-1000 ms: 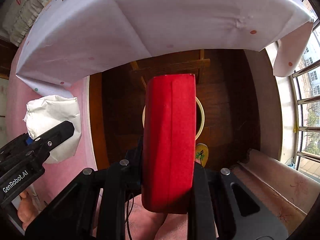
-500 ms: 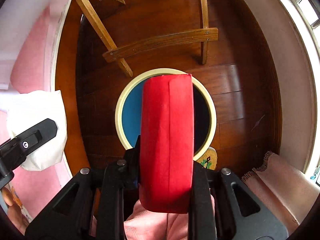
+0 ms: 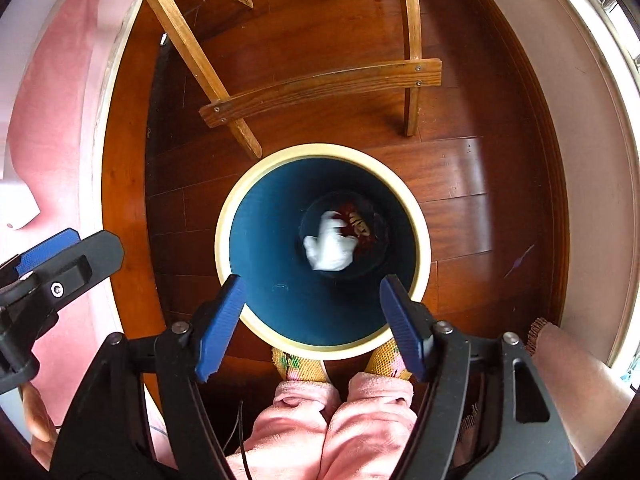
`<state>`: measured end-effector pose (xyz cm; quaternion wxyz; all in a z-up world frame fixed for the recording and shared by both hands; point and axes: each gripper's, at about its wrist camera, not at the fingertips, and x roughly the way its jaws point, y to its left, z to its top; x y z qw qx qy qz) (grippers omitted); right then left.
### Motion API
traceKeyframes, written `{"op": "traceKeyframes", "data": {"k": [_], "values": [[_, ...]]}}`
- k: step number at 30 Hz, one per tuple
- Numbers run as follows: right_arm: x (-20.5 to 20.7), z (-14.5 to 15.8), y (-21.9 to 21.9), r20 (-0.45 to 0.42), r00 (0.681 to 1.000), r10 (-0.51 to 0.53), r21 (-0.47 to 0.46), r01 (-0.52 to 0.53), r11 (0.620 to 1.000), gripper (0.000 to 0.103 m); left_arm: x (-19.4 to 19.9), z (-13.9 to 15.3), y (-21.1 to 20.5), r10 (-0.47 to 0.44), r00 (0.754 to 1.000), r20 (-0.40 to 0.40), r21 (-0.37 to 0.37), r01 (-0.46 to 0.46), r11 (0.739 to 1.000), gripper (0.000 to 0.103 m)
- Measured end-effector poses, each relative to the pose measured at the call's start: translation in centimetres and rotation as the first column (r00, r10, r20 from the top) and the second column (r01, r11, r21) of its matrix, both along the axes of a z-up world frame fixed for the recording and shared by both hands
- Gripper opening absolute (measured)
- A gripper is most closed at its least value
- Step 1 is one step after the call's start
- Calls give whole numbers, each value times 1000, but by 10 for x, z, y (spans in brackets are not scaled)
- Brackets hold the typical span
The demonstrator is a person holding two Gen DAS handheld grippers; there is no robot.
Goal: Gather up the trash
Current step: 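Open both tools to drop the tissue and red paper into the bin, then raise both empty tools back over the table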
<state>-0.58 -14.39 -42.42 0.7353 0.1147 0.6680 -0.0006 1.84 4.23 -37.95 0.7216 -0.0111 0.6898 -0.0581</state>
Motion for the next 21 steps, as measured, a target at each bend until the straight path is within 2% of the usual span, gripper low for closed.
{"op": "traceKeyframes", "data": {"k": [4, 9, 13, 21], "values": [[-5, 16, -2, 15, 1000, -13, -5, 13, 1000, 68, -4, 19, 0, -3, 1000, 24, 0, 3, 1000, 88], [-15, 55, -1, 42, 999, -7, -17, 8, 1000, 68, -17, 62, 2, -12, 998, 64, 13, 11, 1000, 88], [-28, 100, 5, 68, 998, 7, -11, -7, 1000, 68, -28, 114, 5, -17, 994, 106, 22, 15, 1000, 88], [-57, 216, 21, 158, 987, 37, -5, -37, 999, 68, -49, 231, 14, -32, 974, 224, 0, 33, 999, 88]]}}
